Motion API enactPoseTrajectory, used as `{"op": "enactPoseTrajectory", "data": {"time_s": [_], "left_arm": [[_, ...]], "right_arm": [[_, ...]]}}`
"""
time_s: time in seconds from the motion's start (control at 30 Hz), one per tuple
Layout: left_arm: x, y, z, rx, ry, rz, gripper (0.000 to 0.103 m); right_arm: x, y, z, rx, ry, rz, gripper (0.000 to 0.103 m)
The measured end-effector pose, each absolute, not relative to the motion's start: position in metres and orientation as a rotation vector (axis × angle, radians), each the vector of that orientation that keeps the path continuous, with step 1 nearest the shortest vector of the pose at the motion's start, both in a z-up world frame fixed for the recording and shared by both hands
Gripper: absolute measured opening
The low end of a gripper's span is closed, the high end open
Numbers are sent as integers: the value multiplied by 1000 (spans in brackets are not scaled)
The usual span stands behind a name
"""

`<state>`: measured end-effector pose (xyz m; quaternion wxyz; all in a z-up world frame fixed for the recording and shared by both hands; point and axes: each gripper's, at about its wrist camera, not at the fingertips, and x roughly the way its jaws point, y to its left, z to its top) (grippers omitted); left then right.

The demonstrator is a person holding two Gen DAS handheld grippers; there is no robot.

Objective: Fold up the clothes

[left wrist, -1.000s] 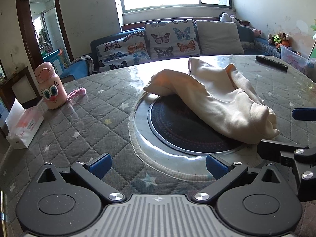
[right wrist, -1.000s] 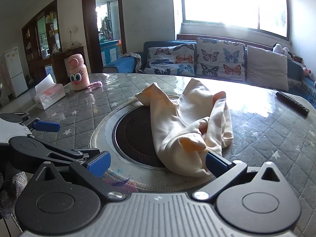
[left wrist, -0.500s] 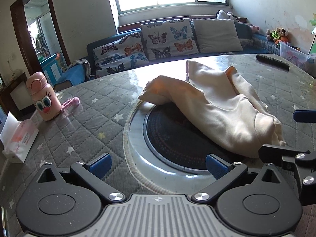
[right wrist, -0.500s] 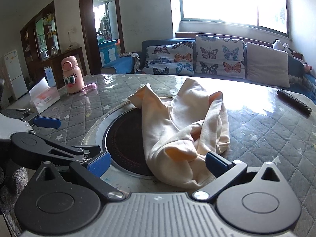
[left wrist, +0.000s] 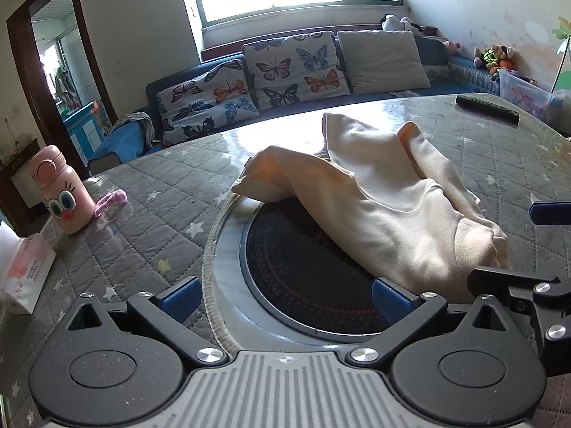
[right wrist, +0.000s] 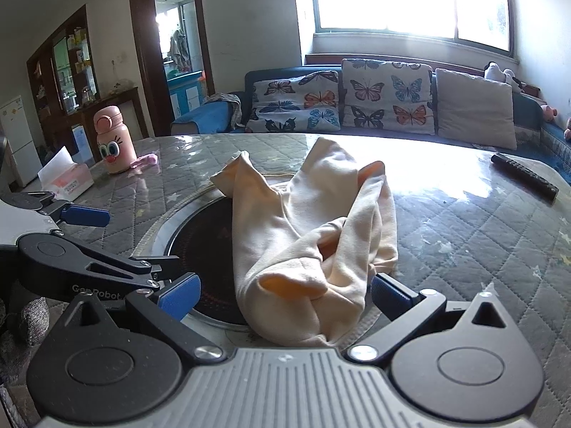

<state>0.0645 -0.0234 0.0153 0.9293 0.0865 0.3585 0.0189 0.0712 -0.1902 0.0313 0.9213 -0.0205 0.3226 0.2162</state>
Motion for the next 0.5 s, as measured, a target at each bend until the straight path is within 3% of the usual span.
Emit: {"op": "enactPoseTrajectory", "data": {"time_s": [0.3,0.5], "left_arm": [[76,-16,21,180,716,65,103],[82,-7,22,168,709,81,103]], "right_arm": [[90,-194,32,-17,674,445,96],[117,-192,29,18,699,475,77]]}}
